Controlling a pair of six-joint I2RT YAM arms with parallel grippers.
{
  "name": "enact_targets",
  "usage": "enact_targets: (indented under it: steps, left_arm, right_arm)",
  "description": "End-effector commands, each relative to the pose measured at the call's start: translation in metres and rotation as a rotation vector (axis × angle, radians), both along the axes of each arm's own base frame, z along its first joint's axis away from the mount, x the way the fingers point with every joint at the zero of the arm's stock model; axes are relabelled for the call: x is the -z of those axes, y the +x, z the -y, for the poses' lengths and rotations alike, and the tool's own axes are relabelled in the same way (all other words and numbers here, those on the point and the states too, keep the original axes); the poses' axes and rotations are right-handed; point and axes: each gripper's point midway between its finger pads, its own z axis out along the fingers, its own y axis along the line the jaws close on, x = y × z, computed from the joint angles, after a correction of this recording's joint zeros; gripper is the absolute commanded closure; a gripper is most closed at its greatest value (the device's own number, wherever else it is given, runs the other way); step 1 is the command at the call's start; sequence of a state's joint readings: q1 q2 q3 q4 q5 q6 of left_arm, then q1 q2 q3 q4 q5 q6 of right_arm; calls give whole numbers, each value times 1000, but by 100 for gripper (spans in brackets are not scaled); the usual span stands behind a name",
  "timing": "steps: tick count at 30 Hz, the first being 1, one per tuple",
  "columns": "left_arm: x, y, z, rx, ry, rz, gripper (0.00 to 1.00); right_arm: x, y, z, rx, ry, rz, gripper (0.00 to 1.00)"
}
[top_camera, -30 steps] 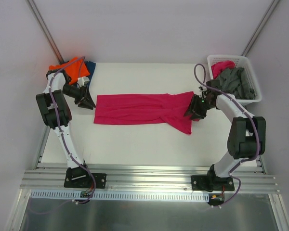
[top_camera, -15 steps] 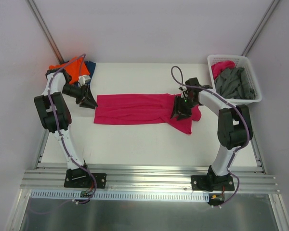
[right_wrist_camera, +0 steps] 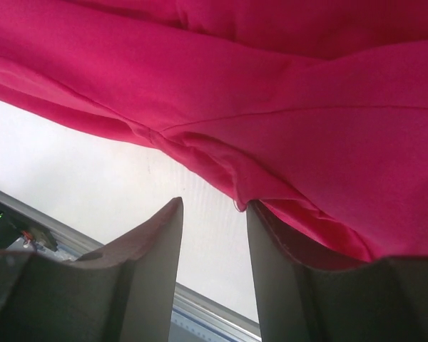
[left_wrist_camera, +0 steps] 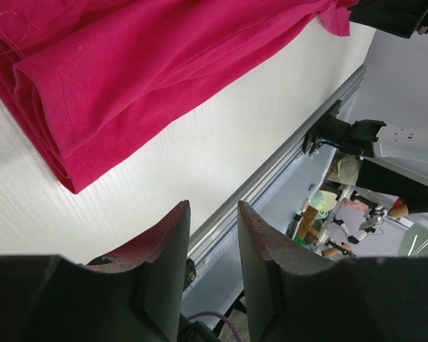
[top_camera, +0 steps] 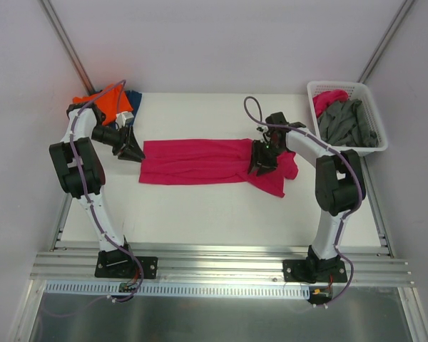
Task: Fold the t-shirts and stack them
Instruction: Fold the tshirt
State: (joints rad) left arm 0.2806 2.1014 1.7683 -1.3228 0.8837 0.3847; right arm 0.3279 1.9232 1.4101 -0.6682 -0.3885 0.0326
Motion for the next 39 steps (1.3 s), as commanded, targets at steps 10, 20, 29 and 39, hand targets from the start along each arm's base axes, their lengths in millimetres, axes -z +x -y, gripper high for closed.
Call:
enact_targets:
  steps: [10,20,29,39]
  left_arm:
    - [-34,-3,11,4,-38,48,67]
    - [-33,-9,13,3,-46,39,67]
    - [4,1,6,8,-35,-51,66]
    - [36,13,-2,11,-11,-118,66]
  right_arm:
    - [-24,-1,24,0,-61,89,57]
    - [-8,-6,24,-12,-55,50,79]
    - [-12,-1,18,-24,-39,69,100]
    - [-61,3,9,-11,40,176,99]
